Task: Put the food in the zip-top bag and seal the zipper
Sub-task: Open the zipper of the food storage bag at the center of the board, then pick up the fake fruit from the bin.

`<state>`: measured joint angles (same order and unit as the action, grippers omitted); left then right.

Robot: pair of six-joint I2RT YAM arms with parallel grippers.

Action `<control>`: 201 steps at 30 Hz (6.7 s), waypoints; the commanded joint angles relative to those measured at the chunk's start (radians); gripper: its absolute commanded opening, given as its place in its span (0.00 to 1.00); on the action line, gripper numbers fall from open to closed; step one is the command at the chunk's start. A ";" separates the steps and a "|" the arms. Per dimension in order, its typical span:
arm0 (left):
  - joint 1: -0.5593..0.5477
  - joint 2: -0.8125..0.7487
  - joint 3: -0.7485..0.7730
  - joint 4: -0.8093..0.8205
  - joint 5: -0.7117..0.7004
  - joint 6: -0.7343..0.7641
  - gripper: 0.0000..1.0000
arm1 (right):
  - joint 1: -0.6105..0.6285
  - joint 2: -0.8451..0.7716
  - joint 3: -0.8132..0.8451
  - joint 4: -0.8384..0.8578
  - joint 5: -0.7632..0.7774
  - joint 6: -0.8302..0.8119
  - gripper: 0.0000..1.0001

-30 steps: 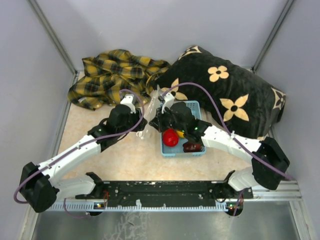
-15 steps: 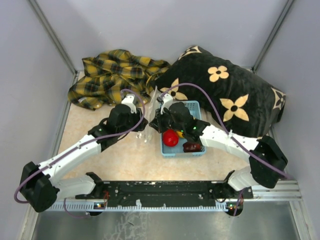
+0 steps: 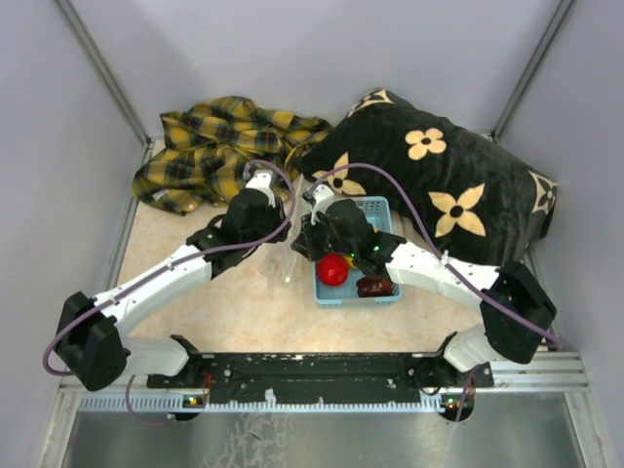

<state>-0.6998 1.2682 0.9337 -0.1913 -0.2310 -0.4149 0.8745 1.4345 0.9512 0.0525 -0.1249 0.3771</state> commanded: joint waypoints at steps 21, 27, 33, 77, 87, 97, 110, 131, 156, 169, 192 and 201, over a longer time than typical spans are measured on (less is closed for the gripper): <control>0.031 -0.126 -0.017 -0.106 0.071 0.072 0.00 | 0.014 -0.028 -0.001 0.086 0.126 0.062 0.12; 0.031 -0.156 -0.029 -0.103 0.109 0.059 0.00 | 0.014 0.044 0.045 0.133 0.138 0.082 0.37; 0.031 -0.143 -0.031 -0.110 0.116 0.060 0.00 | 0.014 0.105 0.100 0.136 0.129 0.074 0.41; 0.033 -0.126 -0.012 -0.194 -0.068 -0.033 0.35 | -0.015 -0.014 0.080 0.052 0.205 0.014 0.00; 0.033 -0.090 -0.058 -0.045 0.064 -0.086 0.45 | 0.005 -0.003 0.059 0.127 0.236 0.069 0.00; 0.031 -0.138 -0.190 0.100 0.019 -0.199 0.43 | 0.006 -0.018 0.024 0.171 0.315 0.164 0.00; 0.031 -0.211 0.016 -0.338 -0.272 -0.029 0.00 | -0.060 -0.072 -0.003 0.063 0.362 0.081 0.00; 0.035 -0.030 0.190 -0.441 -0.237 0.303 0.00 | -0.075 0.064 0.052 0.075 0.190 0.070 0.12; 0.052 0.056 0.139 -0.381 -0.089 0.308 0.00 | -0.070 -0.265 -0.009 -0.213 0.089 -0.076 0.68; 0.052 0.056 0.140 -0.390 -0.068 0.309 0.00 | -0.189 -0.211 -0.057 -0.428 0.365 -0.139 0.66; 0.061 0.071 0.140 -0.392 -0.011 0.311 0.00 | -0.271 0.269 0.155 -0.461 0.665 -0.223 0.67; 0.068 0.084 0.138 -0.390 -0.018 0.313 0.00 | -0.290 0.360 0.178 -0.446 0.595 -0.230 0.70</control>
<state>-0.6403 1.3434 1.0779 -0.5911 -0.2554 -0.1112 0.5941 1.7836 1.0962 -0.4110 0.4763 0.1631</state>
